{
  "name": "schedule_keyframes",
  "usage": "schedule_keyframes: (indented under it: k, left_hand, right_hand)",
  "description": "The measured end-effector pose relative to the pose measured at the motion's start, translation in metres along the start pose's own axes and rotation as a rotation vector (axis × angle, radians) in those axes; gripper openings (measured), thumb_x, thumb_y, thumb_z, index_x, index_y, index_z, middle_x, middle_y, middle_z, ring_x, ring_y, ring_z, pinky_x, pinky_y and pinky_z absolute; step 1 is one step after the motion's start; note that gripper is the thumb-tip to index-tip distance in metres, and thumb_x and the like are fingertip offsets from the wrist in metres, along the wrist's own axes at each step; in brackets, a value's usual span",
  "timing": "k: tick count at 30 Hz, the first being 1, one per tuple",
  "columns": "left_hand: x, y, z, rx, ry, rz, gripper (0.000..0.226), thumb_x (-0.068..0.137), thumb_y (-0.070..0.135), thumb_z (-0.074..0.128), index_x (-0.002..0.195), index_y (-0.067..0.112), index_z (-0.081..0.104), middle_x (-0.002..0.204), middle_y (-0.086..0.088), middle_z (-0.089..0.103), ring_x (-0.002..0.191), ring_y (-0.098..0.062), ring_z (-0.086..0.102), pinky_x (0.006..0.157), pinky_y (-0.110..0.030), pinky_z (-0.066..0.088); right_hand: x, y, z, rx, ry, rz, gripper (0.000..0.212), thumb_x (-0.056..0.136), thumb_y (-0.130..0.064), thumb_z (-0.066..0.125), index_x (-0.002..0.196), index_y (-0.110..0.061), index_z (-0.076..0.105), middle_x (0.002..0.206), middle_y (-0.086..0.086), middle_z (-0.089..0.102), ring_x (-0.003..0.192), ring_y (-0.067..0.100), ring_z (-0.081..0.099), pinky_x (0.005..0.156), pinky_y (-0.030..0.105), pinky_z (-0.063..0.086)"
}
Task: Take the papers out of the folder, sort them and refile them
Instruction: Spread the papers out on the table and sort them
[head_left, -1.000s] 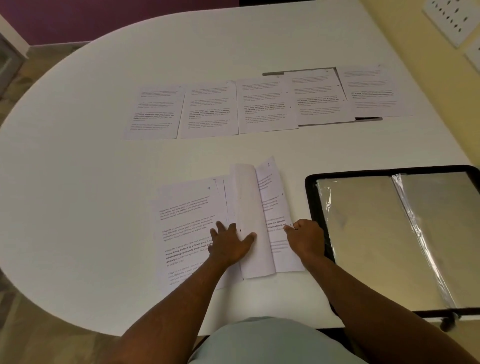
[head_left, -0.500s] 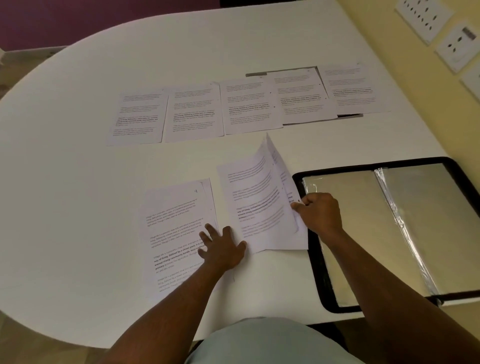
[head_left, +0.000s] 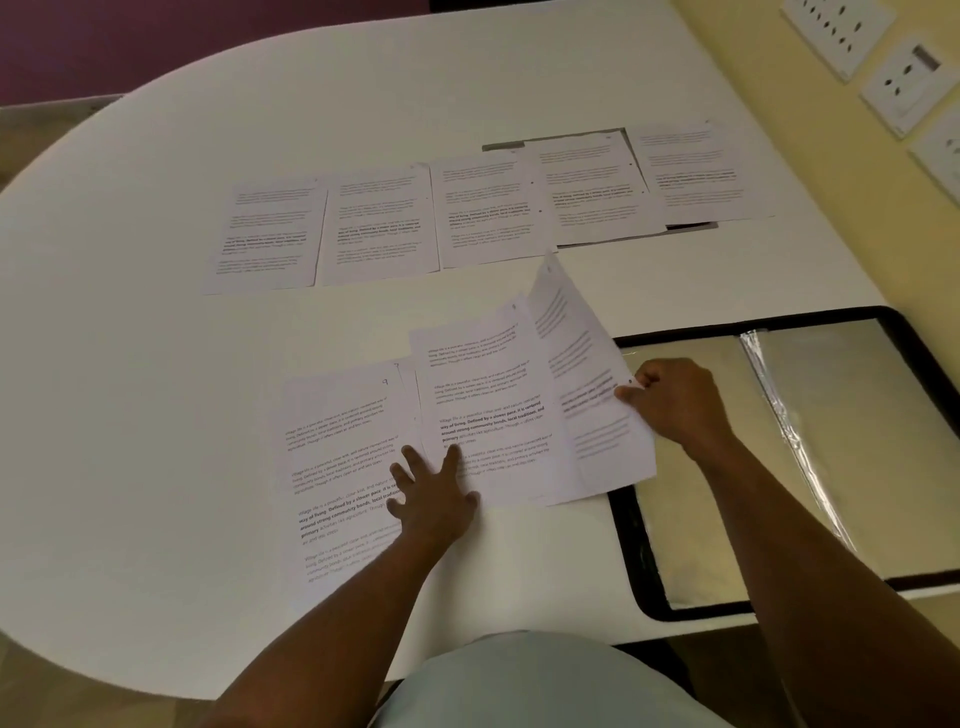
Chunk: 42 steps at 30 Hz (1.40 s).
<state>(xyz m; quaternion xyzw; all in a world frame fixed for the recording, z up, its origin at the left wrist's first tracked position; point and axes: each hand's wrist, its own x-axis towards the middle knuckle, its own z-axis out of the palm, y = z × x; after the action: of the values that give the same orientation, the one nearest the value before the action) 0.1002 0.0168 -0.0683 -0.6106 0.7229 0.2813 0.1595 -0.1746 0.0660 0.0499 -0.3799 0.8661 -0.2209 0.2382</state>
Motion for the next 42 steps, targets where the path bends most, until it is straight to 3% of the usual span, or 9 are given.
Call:
schedule_keyframes:
  k: [6,11,16,19,22,26,31,38,42]
  left_hand:
    - [0.001,0.002,-0.001,-0.005,-0.010,-0.001,0.075,0.091,0.048,0.056,0.150,0.038,0.011,0.157,-0.019,-0.021,0.144,-0.048,-0.012,0.110,-0.067,0.017]
    - [0.001,0.001,0.000,-0.009,-0.012,0.002,0.076,0.091,0.049,0.056,0.151,0.038,0.009,0.157,-0.018,-0.022,0.144,-0.047,-0.014,0.111,-0.066,0.016]
    - [0.000,0.001,-0.001,-0.024,-0.014,-0.003,0.075,0.091,0.051,0.054,0.150,0.036,0.011,0.158,-0.016,-0.017,0.144,-0.046,-0.009,0.111,-0.065,0.017]
    - [-0.001,0.010,-0.011,-0.176,0.152,0.008,0.066,0.094,0.051,0.048,0.150,0.028,0.021,0.161,-0.014,0.003,0.146,-0.040,0.008,0.113,-0.058,0.024]
    - [0.002,0.035,-0.035,-0.659,0.313,0.054,0.054,0.098,0.046,0.044,0.144,0.018,0.040,0.153,-0.009,0.036,0.141,-0.028,0.033,0.115,-0.044,0.029]
    - [0.001,0.069,-0.089,-1.394,-0.025,-0.042,0.041,0.099,0.050,0.042,0.126,0.021,0.057,0.119,-0.002,0.068,0.108,-0.022,0.064,0.095,-0.040,0.051]
    - [0.006,0.074,-0.113,-1.355,0.040,0.003,0.012,0.096,0.025,0.059,0.104,0.024,0.067,0.111,0.001,0.071,0.102,-0.020,0.066,0.089,-0.041,0.056]
    - [0.015,0.029,-0.117,-1.286,0.228,-0.127,0.012,0.093,0.016,0.060,0.099,0.021,0.069,0.103,0.001,0.073,0.098,-0.022,0.067,0.091,-0.043,0.055]
    - [0.012,-0.016,-0.128,-1.260,0.371,-0.186,0.012,0.094,0.018,0.059,0.097,0.024,0.069,0.102,0.002,0.072,0.090,-0.017,0.064,0.072,-0.030,0.050]
  right_hand:
    - [0.009,-0.015,-0.056,-0.005,0.333,-0.106,0.020,0.087,-0.025,0.071,0.075,-0.009,0.068,0.066,0.008,0.065,0.061,0.026,0.060,0.053,0.023,0.036]
    - [0.014,-0.028,-0.083,0.065,0.544,-0.154,0.027,0.090,-0.025,0.067,0.094,0.001,0.072,0.081,0.012,0.068,0.068,0.023,0.058,0.063,0.024,0.036]
    - [0.032,-0.020,-0.077,0.474,0.378,0.003,0.015,0.086,-0.024,0.073,0.083,-0.010,0.070,0.078,0.006,0.067,0.071,0.017,0.061,0.067,0.027,0.049]
    - [0.036,-0.016,-0.066,0.664,0.235,0.068,0.012,0.086,-0.019,0.073,0.078,-0.010,0.069,0.081,0.005,0.069,0.066,0.009,0.064,0.065,0.024,0.054]
    - [0.039,-0.009,-0.056,0.747,0.099,0.107,0.011,0.086,-0.016,0.072,0.077,-0.012,0.069,0.081,0.000,0.070,0.058,0.001,0.065,0.058,0.017,0.055]
    - [0.045,0.002,-0.042,0.822,-0.053,0.173,0.011,0.086,-0.017,0.073,0.085,-0.006,0.071,0.086,0.006,0.073,0.076,0.018,0.069,0.077,0.033,0.057]
    - [0.049,-0.005,-0.026,0.837,-0.173,0.169,0.010,0.086,-0.016,0.072,0.081,-0.008,0.071,0.088,0.007,0.074,0.076,0.018,0.070,0.078,0.034,0.057]
    - [0.058,-0.042,0.014,0.812,-0.289,0.146,0.014,0.086,-0.017,0.072,0.082,-0.003,0.070,0.084,0.007,0.074,0.072,0.016,0.070,0.069,0.028,0.059]
    - [0.050,-0.079,0.058,0.694,-0.366,0.095,0.020,0.085,-0.020,0.074,0.078,-0.003,0.067,0.085,0.012,0.074,0.073,0.021,0.065,0.067,0.033,0.052]
